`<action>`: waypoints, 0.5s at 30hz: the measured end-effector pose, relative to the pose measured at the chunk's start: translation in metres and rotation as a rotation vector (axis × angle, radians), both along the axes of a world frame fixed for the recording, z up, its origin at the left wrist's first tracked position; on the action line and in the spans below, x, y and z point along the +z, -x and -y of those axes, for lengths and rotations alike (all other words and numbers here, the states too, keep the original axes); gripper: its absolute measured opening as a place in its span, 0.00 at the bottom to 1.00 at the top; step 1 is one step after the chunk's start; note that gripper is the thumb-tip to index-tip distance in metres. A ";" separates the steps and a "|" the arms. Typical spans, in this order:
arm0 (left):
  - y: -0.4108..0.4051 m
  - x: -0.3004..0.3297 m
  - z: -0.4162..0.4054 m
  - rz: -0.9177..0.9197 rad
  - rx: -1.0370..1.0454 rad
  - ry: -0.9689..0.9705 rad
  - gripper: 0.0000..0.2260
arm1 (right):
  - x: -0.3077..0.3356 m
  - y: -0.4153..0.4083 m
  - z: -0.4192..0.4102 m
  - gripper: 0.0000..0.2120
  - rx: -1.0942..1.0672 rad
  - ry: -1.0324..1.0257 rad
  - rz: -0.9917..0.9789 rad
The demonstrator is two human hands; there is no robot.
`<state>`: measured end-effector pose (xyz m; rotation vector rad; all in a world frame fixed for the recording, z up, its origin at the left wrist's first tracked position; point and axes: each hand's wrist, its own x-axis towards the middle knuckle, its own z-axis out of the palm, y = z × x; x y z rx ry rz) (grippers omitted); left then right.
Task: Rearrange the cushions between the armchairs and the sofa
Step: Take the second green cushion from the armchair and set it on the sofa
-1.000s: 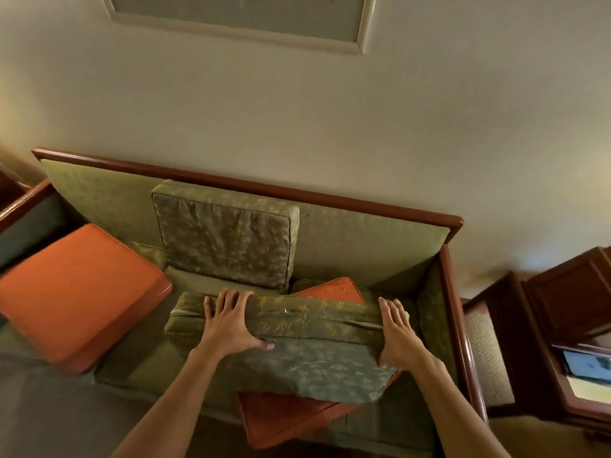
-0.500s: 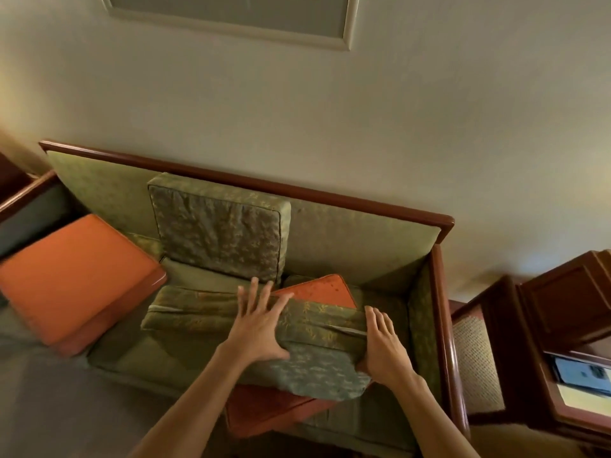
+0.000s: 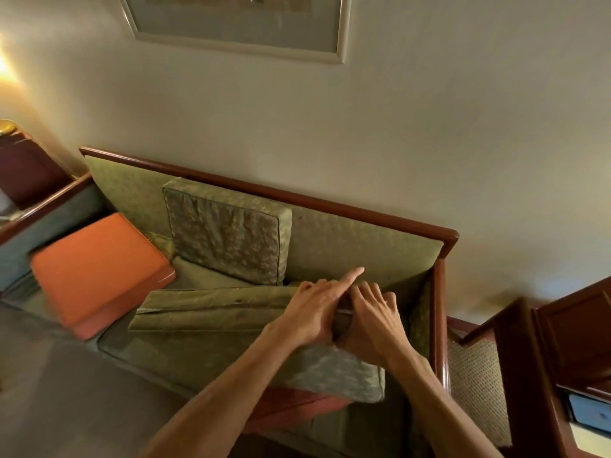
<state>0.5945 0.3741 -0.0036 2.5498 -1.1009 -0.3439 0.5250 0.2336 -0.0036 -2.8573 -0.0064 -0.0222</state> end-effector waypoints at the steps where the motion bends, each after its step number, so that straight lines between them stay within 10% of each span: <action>1: -0.007 0.022 -0.010 -0.020 -0.002 0.086 0.64 | 0.024 -0.005 -0.003 0.44 0.031 -0.021 0.045; 8: -0.042 0.058 -0.130 -0.245 0.121 0.534 0.55 | 0.077 -0.035 -0.060 0.62 0.154 -0.299 0.132; 15: -0.068 -0.012 -0.248 -0.452 0.416 0.547 0.57 | -0.013 -0.034 -0.015 0.61 -0.028 0.034 -0.113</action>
